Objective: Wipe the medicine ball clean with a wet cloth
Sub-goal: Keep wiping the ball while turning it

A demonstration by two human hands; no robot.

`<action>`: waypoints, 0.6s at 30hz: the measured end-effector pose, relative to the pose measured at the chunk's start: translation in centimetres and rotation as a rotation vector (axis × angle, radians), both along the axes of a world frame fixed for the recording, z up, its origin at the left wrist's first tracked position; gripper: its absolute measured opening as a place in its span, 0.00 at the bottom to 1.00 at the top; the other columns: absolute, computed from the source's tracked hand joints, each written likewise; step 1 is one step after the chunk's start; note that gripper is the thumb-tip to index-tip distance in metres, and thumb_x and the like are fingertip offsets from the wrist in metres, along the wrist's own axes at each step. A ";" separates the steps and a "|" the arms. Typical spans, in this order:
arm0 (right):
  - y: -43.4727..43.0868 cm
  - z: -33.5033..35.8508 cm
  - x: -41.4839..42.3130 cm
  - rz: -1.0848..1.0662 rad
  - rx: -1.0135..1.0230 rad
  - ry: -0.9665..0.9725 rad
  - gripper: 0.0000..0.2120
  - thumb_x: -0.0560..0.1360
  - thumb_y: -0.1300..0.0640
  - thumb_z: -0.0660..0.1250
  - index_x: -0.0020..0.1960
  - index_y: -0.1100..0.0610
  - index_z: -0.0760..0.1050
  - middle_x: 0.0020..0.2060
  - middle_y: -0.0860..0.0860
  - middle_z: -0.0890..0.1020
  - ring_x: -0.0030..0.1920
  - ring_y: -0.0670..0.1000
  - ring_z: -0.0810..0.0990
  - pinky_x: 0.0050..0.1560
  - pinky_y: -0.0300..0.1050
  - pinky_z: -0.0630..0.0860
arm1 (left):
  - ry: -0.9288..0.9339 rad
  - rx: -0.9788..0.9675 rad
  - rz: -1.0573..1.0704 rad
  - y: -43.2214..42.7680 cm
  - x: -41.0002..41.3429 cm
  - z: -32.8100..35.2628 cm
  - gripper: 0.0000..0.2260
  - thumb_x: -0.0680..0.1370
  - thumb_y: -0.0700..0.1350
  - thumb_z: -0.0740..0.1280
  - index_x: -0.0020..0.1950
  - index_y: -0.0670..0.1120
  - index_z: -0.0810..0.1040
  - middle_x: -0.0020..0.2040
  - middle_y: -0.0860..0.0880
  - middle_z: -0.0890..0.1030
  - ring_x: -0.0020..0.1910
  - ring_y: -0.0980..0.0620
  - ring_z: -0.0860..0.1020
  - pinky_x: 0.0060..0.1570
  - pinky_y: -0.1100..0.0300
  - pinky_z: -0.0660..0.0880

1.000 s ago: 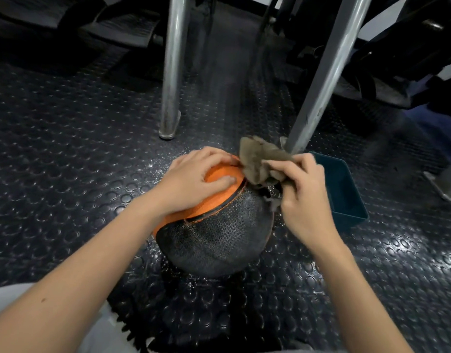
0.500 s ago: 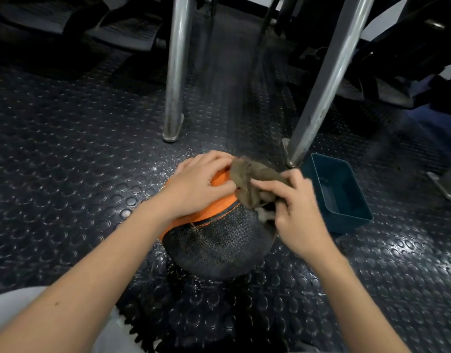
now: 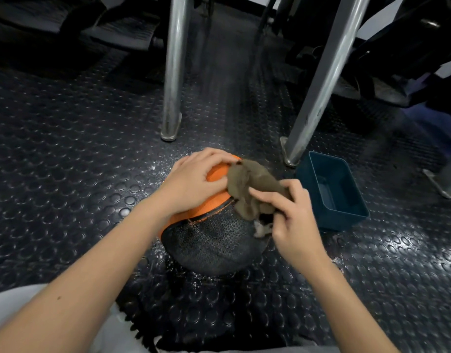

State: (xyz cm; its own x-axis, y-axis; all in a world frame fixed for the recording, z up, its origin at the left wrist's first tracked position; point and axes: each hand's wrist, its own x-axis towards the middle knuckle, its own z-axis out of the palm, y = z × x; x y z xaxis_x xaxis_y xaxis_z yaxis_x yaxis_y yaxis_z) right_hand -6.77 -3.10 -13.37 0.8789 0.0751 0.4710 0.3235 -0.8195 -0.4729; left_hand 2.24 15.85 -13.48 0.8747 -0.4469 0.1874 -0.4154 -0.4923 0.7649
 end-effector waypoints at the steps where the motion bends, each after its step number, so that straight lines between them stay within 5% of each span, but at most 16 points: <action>1: -0.8 -0.6 0.1 -0.039 0.051 0.038 0.27 0.70 0.68 0.53 0.54 0.44 0.80 0.49 0.42 0.70 0.50 0.49 0.67 0.56 0.34 0.66 | 0.003 0.001 -0.010 0.1 0.1 0.1 0.15 0.67 0.67 0.53 0.53 0.73 0.65 0.59 0.66 0.70 0.65 0.58 0.69 0.69 0.44 0.59; 5: -4.0 -2.1 0.8 -0.326 -0.034 0.301 0.24 0.74 0.73 0.57 0.57 0.52 0.80 0.50 0.51 0.71 0.53 0.54 0.68 0.60 0.53 0.69 | -0.003 0.013 -0.018 0.1 -0.1 0.2 0.16 0.66 0.69 0.53 0.52 0.72 0.66 0.59 0.68 0.69 0.65 0.60 0.67 0.69 0.45 0.58; 10: -1.2 1.1 0.3 -0.200 0.130 0.076 0.24 0.73 0.72 0.56 0.59 0.52 0.79 0.50 0.49 0.71 0.55 0.52 0.71 0.60 0.43 0.69 | -0.024 -0.008 0.007 0.4 0.1 0.0 0.15 0.67 0.68 0.54 0.53 0.72 0.66 0.59 0.67 0.69 0.65 0.58 0.68 0.69 0.44 0.59; 13: 0.6 0.6 -0.9 -0.007 0.013 -0.011 0.27 0.67 0.68 0.54 0.57 0.48 0.79 0.52 0.49 0.72 0.52 0.51 0.71 0.54 0.46 0.70 | -0.035 -0.048 0.009 0.3 0.2 -0.3 0.14 0.68 0.65 0.55 0.53 0.72 0.67 0.59 0.65 0.71 0.64 0.56 0.70 0.68 0.44 0.62; 18: -1.6 -1.5 0.1 -0.180 0.076 0.083 0.27 0.69 0.71 0.55 0.56 0.45 0.79 0.48 0.47 0.73 0.50 0.54 0.72 0.55 0.51 0.71 | -0.031 0.037 0.008 -0.3 0.2 -0.1 0.24 0.67 0.69 0.51 0.60 0.66 0.72 0.62 0.64 0.70 0.66 0.57 0.67 0.69 0.44 0.59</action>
State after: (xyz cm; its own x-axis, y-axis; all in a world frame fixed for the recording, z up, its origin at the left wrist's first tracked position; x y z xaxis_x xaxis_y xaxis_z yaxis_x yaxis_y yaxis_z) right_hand -6.69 -4.69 -14.92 0.9109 -0.1194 0.3949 0.1326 -0.8217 -0.5543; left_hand 2.47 15.52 -13.62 0.8724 -0.4471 0.1975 -0.4342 -0.5235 0.7331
